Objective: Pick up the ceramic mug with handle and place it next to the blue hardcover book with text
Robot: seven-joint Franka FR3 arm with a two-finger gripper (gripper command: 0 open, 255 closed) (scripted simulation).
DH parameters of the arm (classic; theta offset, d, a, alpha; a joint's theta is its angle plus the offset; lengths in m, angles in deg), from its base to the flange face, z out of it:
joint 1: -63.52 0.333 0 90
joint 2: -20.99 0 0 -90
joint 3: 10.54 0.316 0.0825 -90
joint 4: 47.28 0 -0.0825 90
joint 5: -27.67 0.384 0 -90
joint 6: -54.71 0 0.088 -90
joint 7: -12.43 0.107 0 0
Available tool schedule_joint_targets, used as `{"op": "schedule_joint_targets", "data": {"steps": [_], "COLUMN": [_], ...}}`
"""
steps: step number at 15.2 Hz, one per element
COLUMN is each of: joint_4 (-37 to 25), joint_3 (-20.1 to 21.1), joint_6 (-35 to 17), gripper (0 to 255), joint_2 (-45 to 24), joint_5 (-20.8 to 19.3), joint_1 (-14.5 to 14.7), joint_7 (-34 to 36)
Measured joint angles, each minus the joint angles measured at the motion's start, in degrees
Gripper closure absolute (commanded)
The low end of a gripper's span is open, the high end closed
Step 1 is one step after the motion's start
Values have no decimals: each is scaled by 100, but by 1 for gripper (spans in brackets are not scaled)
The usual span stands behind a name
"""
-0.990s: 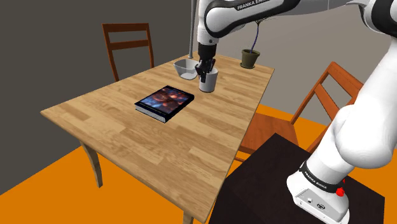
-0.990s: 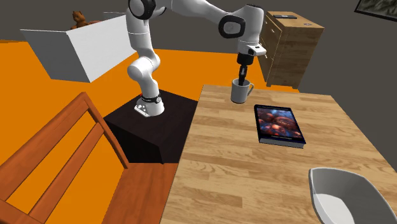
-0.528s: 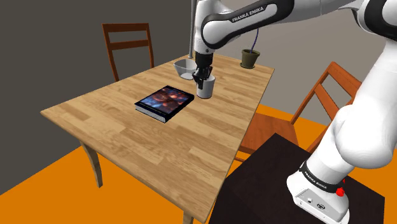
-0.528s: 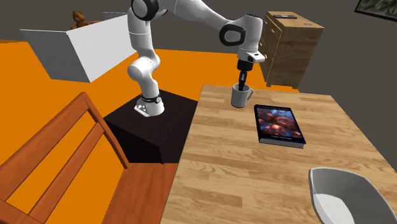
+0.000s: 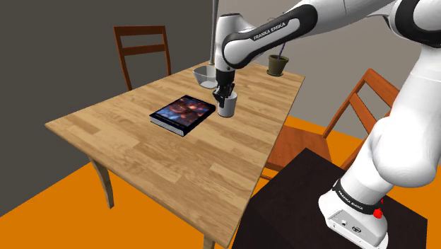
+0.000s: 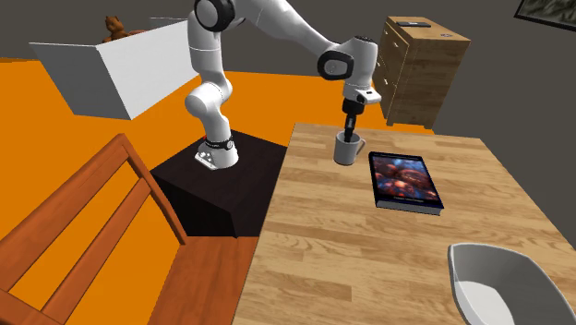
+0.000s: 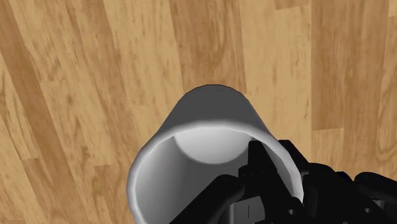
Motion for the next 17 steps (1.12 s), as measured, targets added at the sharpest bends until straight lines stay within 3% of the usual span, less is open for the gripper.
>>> {"op": "schedule_joint_targets", "data": {"steps": [17], "joint_4": [490], "joint_3": [-19], "joint_6": [-1156], "gripper": [255], "joint_2": [-670], "joint_5": [-71], "joint_1": [-4], "joint_7": [101]}}
